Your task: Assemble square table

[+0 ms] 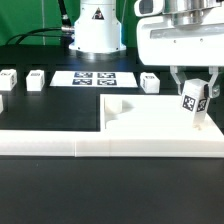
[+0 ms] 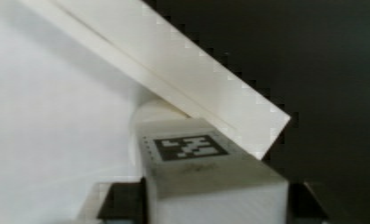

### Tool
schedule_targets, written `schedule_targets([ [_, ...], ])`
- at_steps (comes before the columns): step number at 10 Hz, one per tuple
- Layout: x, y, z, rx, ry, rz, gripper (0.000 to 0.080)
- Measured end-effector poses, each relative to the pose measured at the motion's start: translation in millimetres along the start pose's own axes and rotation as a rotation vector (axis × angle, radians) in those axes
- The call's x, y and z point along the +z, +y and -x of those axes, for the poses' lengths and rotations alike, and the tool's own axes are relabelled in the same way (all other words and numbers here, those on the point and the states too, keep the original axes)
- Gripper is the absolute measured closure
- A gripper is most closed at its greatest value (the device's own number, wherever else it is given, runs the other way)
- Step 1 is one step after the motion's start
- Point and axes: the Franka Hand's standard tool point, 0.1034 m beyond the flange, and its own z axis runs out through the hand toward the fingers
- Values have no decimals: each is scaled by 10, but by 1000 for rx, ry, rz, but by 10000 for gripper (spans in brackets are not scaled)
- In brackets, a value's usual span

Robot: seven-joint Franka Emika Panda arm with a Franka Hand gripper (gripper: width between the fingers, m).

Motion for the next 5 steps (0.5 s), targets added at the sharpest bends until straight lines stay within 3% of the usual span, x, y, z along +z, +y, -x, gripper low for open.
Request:
schedule_targets([
  [3,7,3,-16,274,-21,-39,480],
  [5,14,-4,12,372,-29,-51,480],
])
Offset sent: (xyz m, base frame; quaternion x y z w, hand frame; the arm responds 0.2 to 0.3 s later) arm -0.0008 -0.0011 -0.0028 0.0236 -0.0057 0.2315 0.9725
